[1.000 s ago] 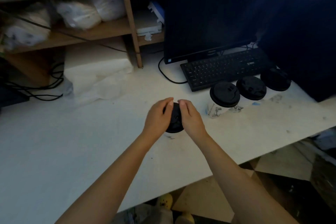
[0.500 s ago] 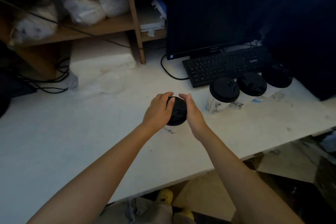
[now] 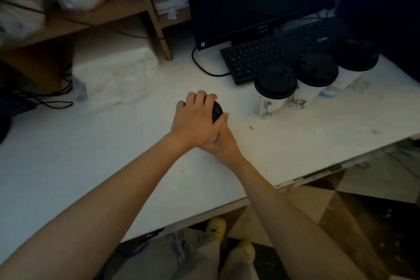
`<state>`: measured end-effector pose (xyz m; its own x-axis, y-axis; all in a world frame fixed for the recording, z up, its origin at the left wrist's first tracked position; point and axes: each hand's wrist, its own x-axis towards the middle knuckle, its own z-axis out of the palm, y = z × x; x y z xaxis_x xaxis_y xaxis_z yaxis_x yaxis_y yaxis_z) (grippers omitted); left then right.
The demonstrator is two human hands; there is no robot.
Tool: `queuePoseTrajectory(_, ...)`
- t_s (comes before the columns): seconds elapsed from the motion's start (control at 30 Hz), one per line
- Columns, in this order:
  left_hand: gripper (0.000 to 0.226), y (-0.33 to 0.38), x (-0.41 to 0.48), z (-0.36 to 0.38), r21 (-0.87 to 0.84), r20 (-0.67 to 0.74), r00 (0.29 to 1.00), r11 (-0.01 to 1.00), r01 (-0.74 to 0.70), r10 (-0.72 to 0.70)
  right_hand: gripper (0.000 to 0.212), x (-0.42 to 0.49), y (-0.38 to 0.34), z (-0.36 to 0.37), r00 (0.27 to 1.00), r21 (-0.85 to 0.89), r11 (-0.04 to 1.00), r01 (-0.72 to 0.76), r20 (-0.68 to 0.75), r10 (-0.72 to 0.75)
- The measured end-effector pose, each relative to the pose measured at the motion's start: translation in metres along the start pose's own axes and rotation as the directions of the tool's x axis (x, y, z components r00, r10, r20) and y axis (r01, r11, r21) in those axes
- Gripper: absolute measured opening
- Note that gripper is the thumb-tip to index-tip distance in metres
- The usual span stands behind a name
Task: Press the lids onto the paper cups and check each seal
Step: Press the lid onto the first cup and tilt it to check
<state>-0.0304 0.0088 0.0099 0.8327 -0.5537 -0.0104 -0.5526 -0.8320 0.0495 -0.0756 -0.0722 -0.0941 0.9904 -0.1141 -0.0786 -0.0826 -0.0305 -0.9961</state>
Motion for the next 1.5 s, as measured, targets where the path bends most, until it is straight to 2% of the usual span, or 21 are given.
queuePoseTrajectory(0.17, 0.084, -0.009, 0.001, -0.006, 0.028, 0.076, 0.982, 0.984, -0.177, 0.174, 0.068, 0.002, 0.011, -0.003, 0.997, -0.090, 0.994, 0.066, -0.026, -0.068)
queuePoseTrajectory(0.37, 0.073, -0.024, 0.007, -0.009, 0.043, 0.114, 0.908, 0.911, -0.409, 0.403, 0.066, 0.006, 0.014, -0.006, 0.995, -0.152, 0.984, 0.091, -0.030, -0.097)
queuePoseTrajectory(0.5, 0.064, -0.037, 0.022, -0.015, 0.066, 0.194, 0.749, 0.754, -0.654, 0.633, 0.062, 0.007, 0.012, -0.005, 0.994, -0.173, 0.980, 0.097, -0.031, -0.104)
queuePoseTrajectory(0.6, 0.070, -0.042, 0.032, -0.025, 0.003, 0.295, 0.644, 0.673, -0.739, 0.706, 0.069, 0.006, 0.008, -0.003, 0.993, -0.164, 0.981, 0.104, -0.038, -0.111)
queuePoseTrajectory(0.63, 0.073, -0.042, 0.032, -0.028, -0.027, 0.299, 0.654, 0.692, -0.722, 0.695, 0.069, 0.005, 0.008, -0.003, 0.995, -0.128, 0.988, 0.082, -0.038, -0.088)
queuePoseTrajectory(0.67, 0.076, -0.040, 0.030, -0.028, -0.057, 0.273, 0.707, 0.745, -0.665, 0.652, 0.068, 0.005, 0.009, -0.003, 0.997, -0.099, 0.993, 0.063, -0.034, -0.067)
queuePoseTrajectory(0.73, 0.078, -0.028, 0.023, -0.023, -0.106, 0.154, 0.872, 0.885, -0.452, 0.464, 0.068, 0.002, 0.009, -0.004, 0.998, -0.075, 0.996, 0.044, -0.032, -0.046)
queuePoseTrajectory(0.77, 0.081, -0.020, 0.019, -0.019, -0.114, 0.108, 0.933, 0.937, -0.331, 0.343, 0.068, 0.002, 0.008, -0.004, 0.998, -0.066, 0.997, 0.042, -0.034, -0.044)
queuePoseTrajectory(0.8, 0.083, -0.012, 0.014, -0.013, -0.082, 0.091, 0.962, 0.965, -0.249, 0.256, 0.068, 0.002, 0.007, -0.003, 0.998, -0.060, 0.997, 0.043, -0.037, -0.045)
queuePoseTrajectory(0.87, 0.080, -0.006, 0.009, -0.003, 0.002, 0.071, 0.973, 0.976, -0.219, 0.218, 0.067, 0.003, 0.006, -0.002, 0.998, -0.065, 0.997, 0.042, -0.038, -0.045)
queuePoseTrajectory(1.03, 0.058, -0.019, 0.016, -0.004, 0.026, 0.047, 0.907, 0.907, -0.420, 0.418, 0.062, 0.006, 0.011, -0.001, 0.996, -0.096, 0.993, 0.065, -0.060, -0.071)
queuePoseTrajectory(1.13, 0.059, -0.021, 0.017, -0.010, -0.030, 0.111, 0.877, 0.883, -0.468, 0.468, 0.066, 0.006, 0.011, 0.000, 0.995, -0.065, 0.995, 0.073, -0.059, -0.077)
queuePoseTrajectory(1.17, 0.057, -0.019, 0.019, -0.014, -0.114, 0.146, 0.893, 0.904, -0.413, 0.426, 0.068, 0.005, 0.010, 0.000, 0.997, -0.054, 0.997, 0.060, -0.053, -0.063)
queuePoseTrajectory(1.23, 0.048, -0.011, 0.029, -0.018, -0.281, 0.197, 0.946, 0.939, -0.196, 0.257, 0.071, 0.003, 0.010, -0.001, 0.999, -0.025, 0.999, 0.026, -0.046, -0.027)
queuePoseTrajectory(1.27, 0.046, -0.007, 0.033, -0.017, -0.282, 0.169, 0.968, 0.950, -0.133, 0.186, 0.071, 0.002, 0.011, -0.001, 0.999, -0.006, 1.000, 0.016, -0.047, -0.016)
queuePoseTrajectory(1.33, 0.046, 0.000, 0.032, -0.009, -0.142, 0.081, 0.987, 0.982, -0.124, 0.136, 0.069, 0.002, 0.013, 0.000, 0.999, 0.006, 1.000, 0.008, -0.048, -0.008)
queuePoseTrajectory(1.5, 0.051, -0.004, 0.032, 0.002, -0.089, 0.010, 0.987, 0.984, -0.156, 0.158, 0.066, 0.004, 0.019, 0.000, 0.999, 0.037, 0.999, 0.012, -0.042, -0.011)
